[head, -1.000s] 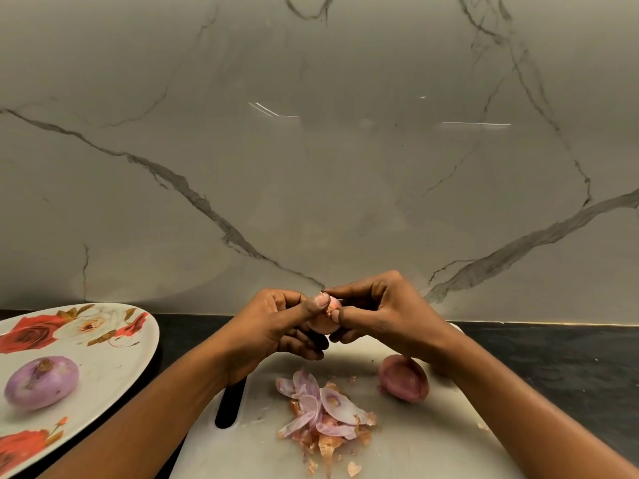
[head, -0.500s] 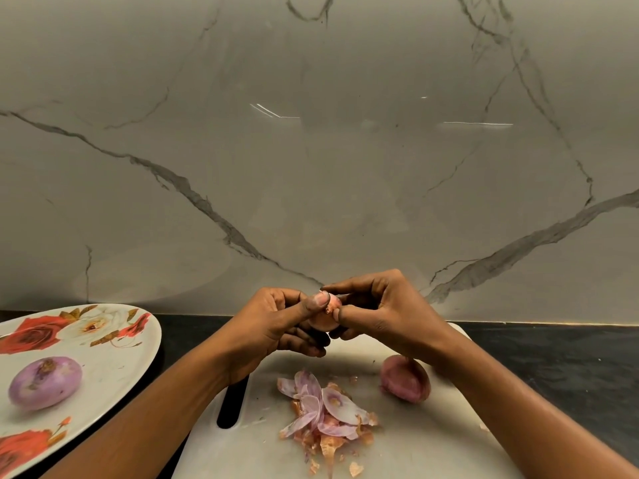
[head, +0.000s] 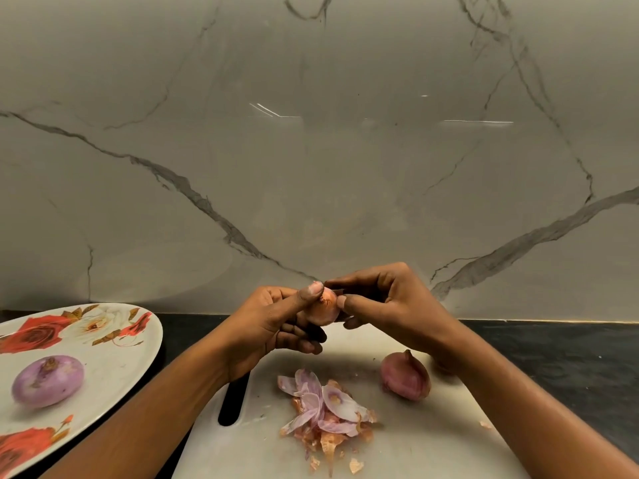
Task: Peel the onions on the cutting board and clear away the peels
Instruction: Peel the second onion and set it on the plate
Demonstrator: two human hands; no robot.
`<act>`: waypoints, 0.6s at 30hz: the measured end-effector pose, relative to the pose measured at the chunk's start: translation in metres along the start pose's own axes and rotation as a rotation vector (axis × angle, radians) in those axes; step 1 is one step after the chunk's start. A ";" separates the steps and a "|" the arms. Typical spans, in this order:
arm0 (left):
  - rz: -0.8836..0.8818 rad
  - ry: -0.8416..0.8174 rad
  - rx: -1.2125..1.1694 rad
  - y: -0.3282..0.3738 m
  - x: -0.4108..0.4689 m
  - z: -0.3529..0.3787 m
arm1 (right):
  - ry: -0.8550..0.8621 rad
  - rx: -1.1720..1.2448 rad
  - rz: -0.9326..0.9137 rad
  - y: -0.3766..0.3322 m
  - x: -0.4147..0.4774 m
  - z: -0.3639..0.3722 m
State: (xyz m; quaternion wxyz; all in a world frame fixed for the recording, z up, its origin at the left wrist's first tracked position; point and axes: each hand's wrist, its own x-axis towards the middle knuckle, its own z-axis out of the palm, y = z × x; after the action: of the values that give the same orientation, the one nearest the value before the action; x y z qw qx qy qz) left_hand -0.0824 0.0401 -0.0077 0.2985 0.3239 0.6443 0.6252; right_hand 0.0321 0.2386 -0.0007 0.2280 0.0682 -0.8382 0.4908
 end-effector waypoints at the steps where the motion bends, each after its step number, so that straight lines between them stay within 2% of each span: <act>1: -0.003 0.012 -0.010 0.000 0.000 0.000 | 0.006 -0.013 -0.028 0.001 0.000 -0.001; 6: -0.005 0.044 -0.048 -0.001 0.001 0.001 | 0.036 -0.099 -0.109 0.005 0.001 0.005; 15: 0.008 0.078 -0.065 0.000 0.000 0.002 | 0.131 -0.093 -0.191 0.012 0.003 0.011; 18: 0.002 0.089 -0.061 0.000 0.000 0.002 | 0.149 -0.191 -0.272 0.013 0.004 0.012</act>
State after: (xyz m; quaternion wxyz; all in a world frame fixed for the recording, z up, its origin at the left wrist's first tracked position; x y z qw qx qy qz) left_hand -0.0809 0.0417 -0.0073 0.2786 0.2869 0.6373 0.6587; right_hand 0.0206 0.2351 -0.0146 0.3593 0.1223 -0.8447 0.3774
